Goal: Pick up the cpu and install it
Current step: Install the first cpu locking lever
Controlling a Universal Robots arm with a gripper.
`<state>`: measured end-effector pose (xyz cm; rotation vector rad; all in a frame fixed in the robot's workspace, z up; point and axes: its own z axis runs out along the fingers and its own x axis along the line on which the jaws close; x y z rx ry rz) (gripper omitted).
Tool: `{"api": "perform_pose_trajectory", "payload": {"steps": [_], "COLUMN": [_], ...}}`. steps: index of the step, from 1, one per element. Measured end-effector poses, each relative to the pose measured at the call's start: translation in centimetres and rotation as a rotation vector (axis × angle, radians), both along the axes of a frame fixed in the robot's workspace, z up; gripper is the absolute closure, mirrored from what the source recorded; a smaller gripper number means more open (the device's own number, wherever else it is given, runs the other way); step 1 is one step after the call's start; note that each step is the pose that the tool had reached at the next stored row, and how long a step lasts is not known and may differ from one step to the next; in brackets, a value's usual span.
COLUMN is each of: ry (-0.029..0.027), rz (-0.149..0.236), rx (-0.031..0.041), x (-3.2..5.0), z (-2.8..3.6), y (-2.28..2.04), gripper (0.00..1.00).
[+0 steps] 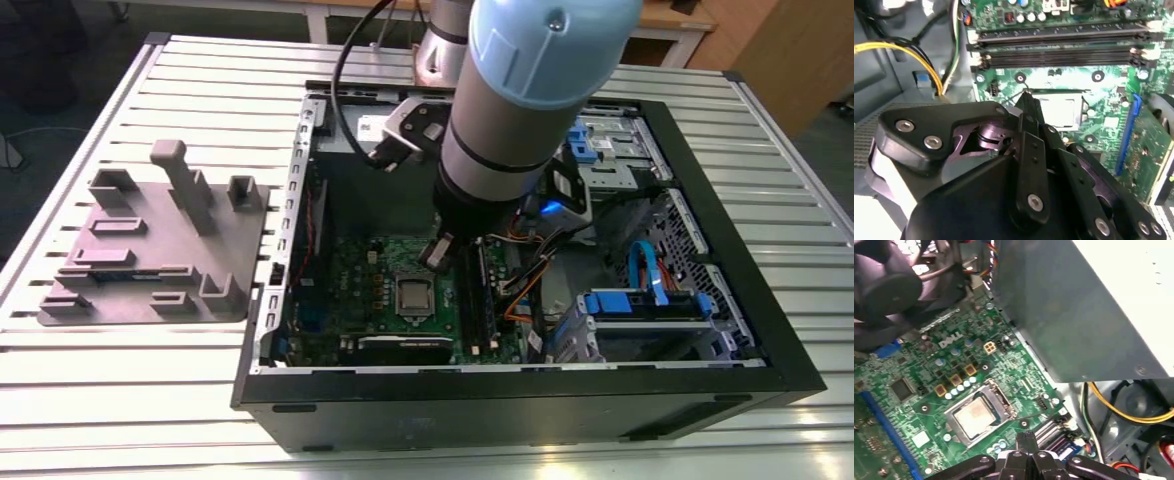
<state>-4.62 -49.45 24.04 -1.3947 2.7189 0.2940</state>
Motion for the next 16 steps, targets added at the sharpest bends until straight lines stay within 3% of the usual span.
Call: {"api": "perform_pose_trajectory", "payload": {"steps": [9,16], "ry": [0.0000,-0.0001], "rz": [0.000,0.001], "rx": [0.0000,0.0020], "x": [0.89,0.77], "z": [-0.09,-0.64], "y": [2.60,3.62], "gripper": [0.89,0.89]}}
